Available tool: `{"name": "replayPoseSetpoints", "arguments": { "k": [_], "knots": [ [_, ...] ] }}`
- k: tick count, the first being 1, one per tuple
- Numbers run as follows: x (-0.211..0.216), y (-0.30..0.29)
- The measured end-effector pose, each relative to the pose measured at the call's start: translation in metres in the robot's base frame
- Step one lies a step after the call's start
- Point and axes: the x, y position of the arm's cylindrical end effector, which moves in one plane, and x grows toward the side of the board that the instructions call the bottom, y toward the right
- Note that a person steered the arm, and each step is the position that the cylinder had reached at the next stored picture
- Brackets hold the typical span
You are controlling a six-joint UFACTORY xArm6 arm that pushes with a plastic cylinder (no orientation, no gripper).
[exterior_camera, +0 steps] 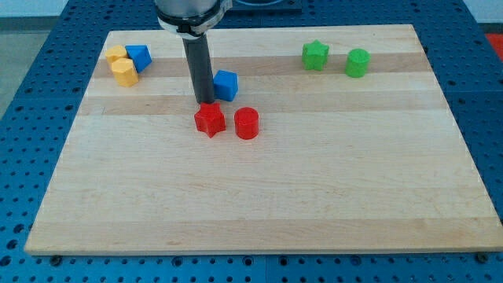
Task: Push blue cube into the blue triangle
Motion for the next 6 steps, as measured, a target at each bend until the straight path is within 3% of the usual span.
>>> {"name": "replayPoseSetpoints", "arguments": {
  "k": [1,3,6],
  "knots": [
    [0.000,-0.006],
    [-0.001,0.056],
    [-0.060,0.053]
  ]
}}
